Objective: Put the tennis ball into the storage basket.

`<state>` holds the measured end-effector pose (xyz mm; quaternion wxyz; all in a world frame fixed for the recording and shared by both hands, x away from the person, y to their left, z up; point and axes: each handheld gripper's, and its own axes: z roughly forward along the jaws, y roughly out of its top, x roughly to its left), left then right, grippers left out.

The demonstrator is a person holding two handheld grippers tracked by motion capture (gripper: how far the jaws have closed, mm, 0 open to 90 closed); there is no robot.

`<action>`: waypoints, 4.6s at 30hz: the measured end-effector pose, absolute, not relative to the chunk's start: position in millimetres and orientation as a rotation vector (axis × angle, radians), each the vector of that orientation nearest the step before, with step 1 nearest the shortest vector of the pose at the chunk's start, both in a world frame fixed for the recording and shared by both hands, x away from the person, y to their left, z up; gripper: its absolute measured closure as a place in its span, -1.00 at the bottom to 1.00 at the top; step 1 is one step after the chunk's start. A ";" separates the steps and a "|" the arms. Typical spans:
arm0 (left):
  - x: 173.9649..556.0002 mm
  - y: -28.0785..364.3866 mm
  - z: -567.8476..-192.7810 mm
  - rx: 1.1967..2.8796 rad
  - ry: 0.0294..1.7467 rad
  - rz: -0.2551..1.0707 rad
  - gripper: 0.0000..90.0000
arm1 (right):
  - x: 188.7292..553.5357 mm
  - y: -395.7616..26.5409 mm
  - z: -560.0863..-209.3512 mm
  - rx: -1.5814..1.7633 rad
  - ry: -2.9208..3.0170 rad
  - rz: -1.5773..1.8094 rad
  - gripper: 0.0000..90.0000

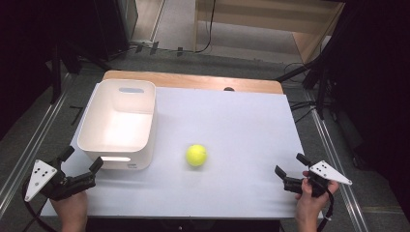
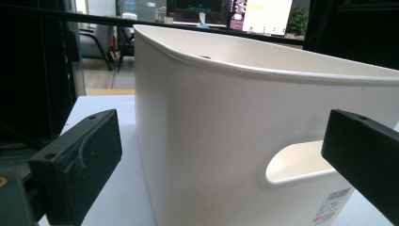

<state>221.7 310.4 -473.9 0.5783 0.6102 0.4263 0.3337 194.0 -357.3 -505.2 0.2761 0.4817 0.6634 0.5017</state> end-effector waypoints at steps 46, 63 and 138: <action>222.6 306.9 -474.3 1.454 0.992 0.784 -1.00 | 244.5 -278.7 -452.0 1.099 2.186 1.272 -1.00; 223.0 306.5 -474.3 1.458 0.989 0.785 -1.00 | 255.6 -256.4 -446.6 1.068 2.263 1.247 -1.00; 223.5 306.8 -474.3 1.453 0.987 0.779 -1.00 | 289.3 -155.5 -459.9 0.879 2.583 1.146 -1.00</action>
